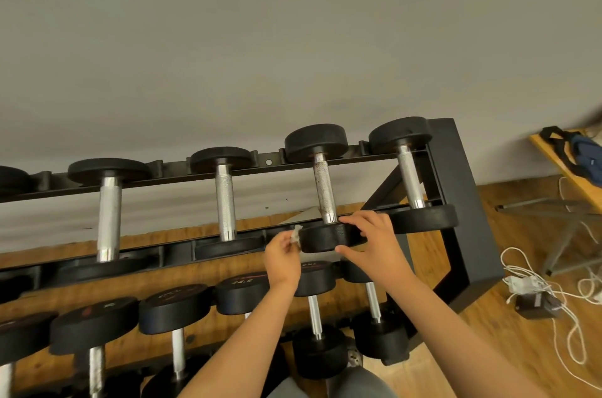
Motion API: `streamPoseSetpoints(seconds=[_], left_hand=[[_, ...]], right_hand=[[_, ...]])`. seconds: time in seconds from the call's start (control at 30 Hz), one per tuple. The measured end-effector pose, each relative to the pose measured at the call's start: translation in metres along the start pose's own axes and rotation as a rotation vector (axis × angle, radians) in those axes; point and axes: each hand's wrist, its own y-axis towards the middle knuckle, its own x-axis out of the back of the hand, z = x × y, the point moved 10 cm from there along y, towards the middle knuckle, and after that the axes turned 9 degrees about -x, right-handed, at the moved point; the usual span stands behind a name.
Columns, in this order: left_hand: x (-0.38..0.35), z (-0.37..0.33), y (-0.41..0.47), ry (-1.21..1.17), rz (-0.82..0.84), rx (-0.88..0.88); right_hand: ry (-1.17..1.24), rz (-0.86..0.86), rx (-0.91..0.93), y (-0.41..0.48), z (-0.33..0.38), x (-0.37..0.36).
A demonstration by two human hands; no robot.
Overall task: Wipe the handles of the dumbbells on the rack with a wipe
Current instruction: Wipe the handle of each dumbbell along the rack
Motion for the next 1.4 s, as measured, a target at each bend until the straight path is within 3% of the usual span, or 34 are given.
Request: streamPoseSetpoints(seconds=[0.3, 0.63, 0.93, 1.1, 1.23, 1.4], left_hand=[[-0.007, -0.004, 0.005, 0.025, 0.129, -0.025], [0.003, 0.003, -0.019, 0.086, 0.039, 0.043], [0.004, -0.073, -0.053, 0.245, -0.122, -0.286], [-0.019, -0.115, -0.075, 0.545, -0.165, -0.59], [-0.045, -0.128, -0.083, 0.591, -0.101, -0.651], [-0.11, -0.144, -0.087, 0.41, 0.066, -0.592]], right_hand=[[0.007, 0.006, -0.012, -0.002, 0.0, -0.001], [0.035, 0.01, 0.01, -0.005, 0.003, 0.001], [0.074, 0.056, 0.098, -0.004, -0.003, 0.002], [0.192, 0.191, 0.116, -0.003, -0.012, 0.001], [0.408, 0.289, 0.08, -0.005, -0.023, 0.014], [0.629, 0.324, 0.096, -0.005, -0.047, 0.045]])
